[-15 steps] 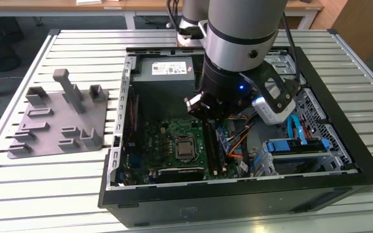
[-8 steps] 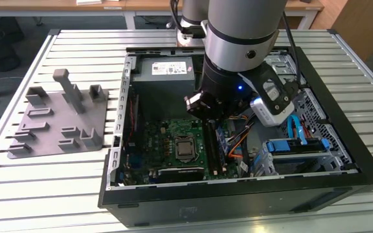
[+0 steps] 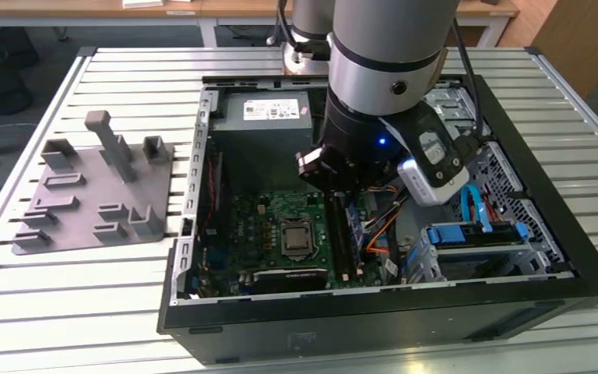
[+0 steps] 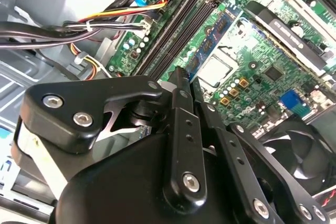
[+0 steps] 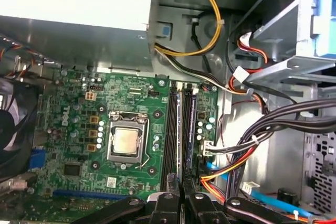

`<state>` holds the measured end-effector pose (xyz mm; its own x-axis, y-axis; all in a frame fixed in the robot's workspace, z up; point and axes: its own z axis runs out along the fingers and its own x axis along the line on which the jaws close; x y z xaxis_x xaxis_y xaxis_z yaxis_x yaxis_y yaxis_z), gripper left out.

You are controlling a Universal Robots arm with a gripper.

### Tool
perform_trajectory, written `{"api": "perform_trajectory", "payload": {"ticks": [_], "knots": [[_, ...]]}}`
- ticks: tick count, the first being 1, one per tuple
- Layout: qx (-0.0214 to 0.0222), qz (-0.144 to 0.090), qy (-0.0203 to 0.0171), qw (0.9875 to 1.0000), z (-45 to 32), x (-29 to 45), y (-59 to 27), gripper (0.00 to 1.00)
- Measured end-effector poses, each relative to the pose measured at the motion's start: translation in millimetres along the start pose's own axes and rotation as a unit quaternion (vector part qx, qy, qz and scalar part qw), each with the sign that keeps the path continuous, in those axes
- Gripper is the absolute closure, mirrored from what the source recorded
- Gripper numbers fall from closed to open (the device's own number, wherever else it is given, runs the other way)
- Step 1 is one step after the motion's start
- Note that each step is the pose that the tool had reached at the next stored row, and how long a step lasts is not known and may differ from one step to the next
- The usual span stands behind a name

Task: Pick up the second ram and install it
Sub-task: 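Insert the second ram into the second slot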

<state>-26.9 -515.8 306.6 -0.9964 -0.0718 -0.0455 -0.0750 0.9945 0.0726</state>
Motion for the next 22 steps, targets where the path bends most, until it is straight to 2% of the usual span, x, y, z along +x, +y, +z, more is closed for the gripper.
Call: {"api": "perform_trajectory", "payload": {"ticks": [10, 16, 22], "knots": [[0.0016, 0.036, -0.0026, 0.9994, 0.4, 0.0, 0.0, 0.86], [0.0026, 0.057, -0.0042, 0.9984, 0.6, 0.0, -0.1, 0.86], [0.0036, 0.079, -0.0058, 0.9968, 0.9, 0.0, -0.1, 0.86]]}}
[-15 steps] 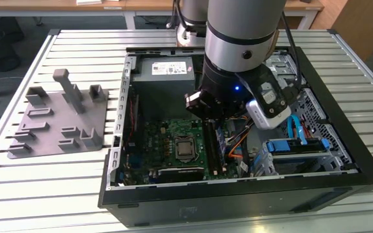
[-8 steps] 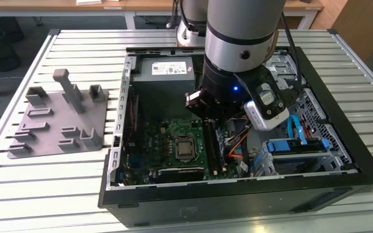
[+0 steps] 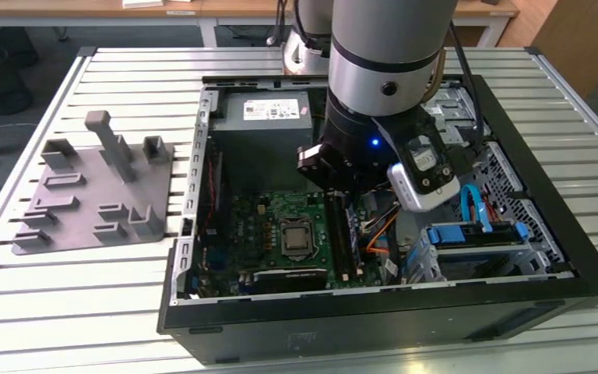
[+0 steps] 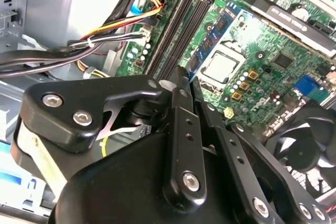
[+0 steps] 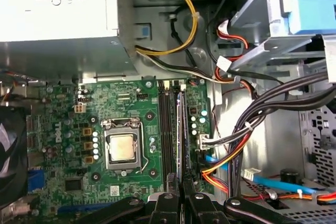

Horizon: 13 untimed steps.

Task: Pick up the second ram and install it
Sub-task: 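Insert the second ram into the second slot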

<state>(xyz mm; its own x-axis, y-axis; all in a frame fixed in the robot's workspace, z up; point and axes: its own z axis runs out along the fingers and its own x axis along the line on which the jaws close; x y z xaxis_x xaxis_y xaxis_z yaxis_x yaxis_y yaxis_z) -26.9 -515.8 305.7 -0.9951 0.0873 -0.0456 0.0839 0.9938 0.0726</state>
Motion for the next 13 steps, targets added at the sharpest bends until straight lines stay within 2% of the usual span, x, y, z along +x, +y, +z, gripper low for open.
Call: {"api": "perform_trajectory", "payload": {"ticks": [13], "knots": [[0.0020, 0.044, -0.0032, 0.9990, 0.3, 0.0, 0.0, 0.86]]}}
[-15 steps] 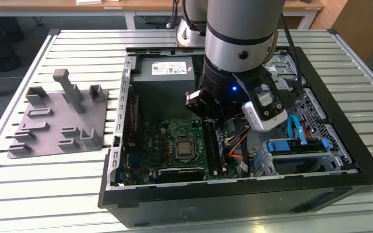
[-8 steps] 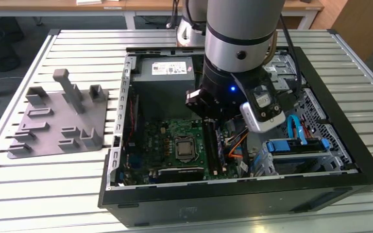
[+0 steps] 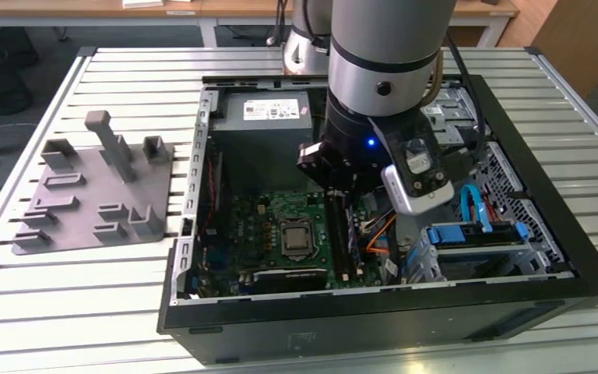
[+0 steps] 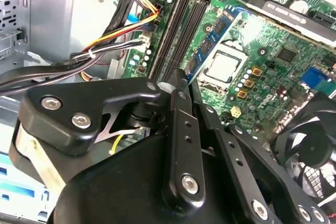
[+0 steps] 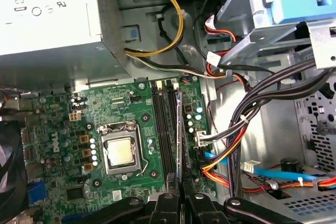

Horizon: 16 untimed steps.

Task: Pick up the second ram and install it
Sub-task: 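Insert the second ram into the second slot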

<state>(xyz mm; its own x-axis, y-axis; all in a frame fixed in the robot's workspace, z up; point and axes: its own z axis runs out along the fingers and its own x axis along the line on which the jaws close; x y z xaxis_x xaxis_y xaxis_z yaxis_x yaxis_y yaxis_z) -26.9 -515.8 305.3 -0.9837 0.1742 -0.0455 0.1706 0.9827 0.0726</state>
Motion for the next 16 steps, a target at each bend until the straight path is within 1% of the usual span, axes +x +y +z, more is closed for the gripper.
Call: {"api": "perform_trajectory", "payload": {"ticks": [8, 16], "knots": [[0.0010, 0.022, -0.0016, 0.9997, 0.2, 0.0, 0.0, 0.86], [0.0021, 0.046, -0.0033, 0.9989, 0.4, 0.0, 0.0, 0.86]]}}
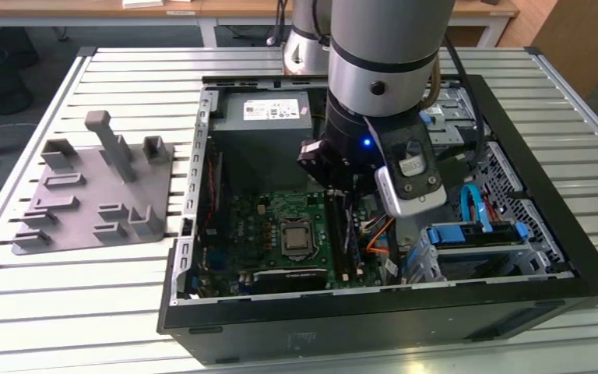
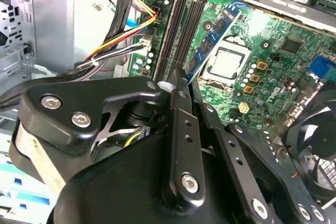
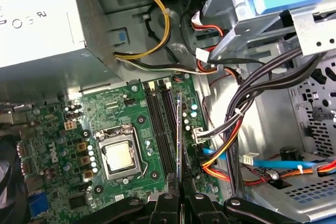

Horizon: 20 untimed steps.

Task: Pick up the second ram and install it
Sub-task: 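Insert the second ram into the second slot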

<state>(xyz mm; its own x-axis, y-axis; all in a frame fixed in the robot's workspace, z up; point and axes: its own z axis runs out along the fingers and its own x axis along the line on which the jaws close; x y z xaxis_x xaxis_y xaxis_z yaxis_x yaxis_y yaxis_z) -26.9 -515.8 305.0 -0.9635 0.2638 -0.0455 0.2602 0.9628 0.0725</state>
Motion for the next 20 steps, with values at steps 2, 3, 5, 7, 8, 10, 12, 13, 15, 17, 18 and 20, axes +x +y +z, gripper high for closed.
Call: {"api": "perform_trajectory", "payload": {"ticks": [2, 3, 5, 7, 8, 10, 12, 13, 15, 17, 18, 20], "knots": [[0.0002, 0.006, -0.0004, 1.0000, 0.1, 0.0, 0.0, 0.86], [0.0004, 0.009, -0.0006, 1.0000, 0.1, 0.0, 0.0, 0.86], [0.0007, 0.015, -0.0010, 0.9999, 0.2, 0.0, 0.0, 0.86], [0.0009, 0.020, -0.0015, 0.9998, 0.2, 0.0, 0.0, 0.86], [0.0010, 0.023, -0.0017, 0.9997, 0.3, 0.0, 0.0, 0.86], [0.0013, 0.029, -0.0021, 0.9996, 0.4, 0.0, 0.0, 0.86], [0.0016, 0.035, -0.0025, 0.9994, 0.4, 0.0, 0.0, 0.86], [0.0017, 0.038, -0.0028, 0.9993, 0.5, 0.0, 0.0, 0.86], [0.0021, 0.046, -0.0033, 0.9990, 0.5, 0.0, 0.0, 0.86], [0.0024, 0.052, -0.0038, 0.9986, 0.6, 0.0, 0.0, 0.86], [0.0025, 0.055, -0.0040, 0.9985, 0.7, 0.0, 0.0, 0.86], [0.0027, 0.058, -0.0042, 0.9983, 0.7, 0.0, 0.0, 0.86]]}}
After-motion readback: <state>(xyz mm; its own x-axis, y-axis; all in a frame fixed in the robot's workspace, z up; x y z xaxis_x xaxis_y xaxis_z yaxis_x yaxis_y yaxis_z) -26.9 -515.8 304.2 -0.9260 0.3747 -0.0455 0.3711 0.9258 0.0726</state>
